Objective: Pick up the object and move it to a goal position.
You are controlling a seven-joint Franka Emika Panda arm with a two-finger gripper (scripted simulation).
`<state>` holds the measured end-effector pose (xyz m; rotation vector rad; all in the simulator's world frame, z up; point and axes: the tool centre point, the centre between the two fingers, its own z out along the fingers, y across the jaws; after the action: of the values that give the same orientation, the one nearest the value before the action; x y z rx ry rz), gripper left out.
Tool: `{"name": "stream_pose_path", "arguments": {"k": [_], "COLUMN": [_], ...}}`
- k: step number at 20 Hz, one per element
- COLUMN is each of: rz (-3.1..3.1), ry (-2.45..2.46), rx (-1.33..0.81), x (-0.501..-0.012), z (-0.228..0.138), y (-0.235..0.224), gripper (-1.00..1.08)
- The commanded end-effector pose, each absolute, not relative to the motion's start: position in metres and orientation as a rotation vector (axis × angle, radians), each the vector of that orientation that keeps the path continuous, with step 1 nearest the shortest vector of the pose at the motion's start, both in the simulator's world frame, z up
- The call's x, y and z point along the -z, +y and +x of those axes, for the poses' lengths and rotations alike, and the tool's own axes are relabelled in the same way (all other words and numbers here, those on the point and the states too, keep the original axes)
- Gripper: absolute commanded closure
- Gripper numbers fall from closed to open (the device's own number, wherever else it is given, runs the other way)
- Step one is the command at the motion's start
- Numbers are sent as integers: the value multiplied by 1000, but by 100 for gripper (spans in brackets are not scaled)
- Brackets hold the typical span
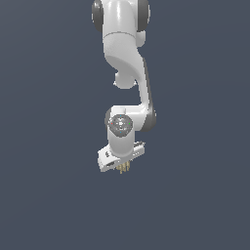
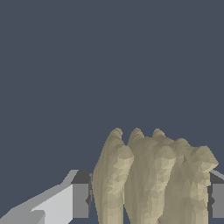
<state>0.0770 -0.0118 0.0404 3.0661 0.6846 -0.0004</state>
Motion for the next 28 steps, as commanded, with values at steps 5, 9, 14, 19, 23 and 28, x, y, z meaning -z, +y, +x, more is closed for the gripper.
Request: {"name": "stream_pose_path", "arguments": {"k": [5, 9, 14, 19, 23, 28], "rz": [3066, 3066, 3066, 3066, 3066, 3065], "ry": [685, 685, 685, 685, 685, 685], "rx": [0, 0, 0, 0, 0, 1], "x": [-40, -41, -49, -69, -94, -139], "z": [77, 77, 75, 69, 61, 48], "y": [-12, -12, -13, -15, -19, -24], "gripper": [108, 108, 108, 108, 108, 108]}}
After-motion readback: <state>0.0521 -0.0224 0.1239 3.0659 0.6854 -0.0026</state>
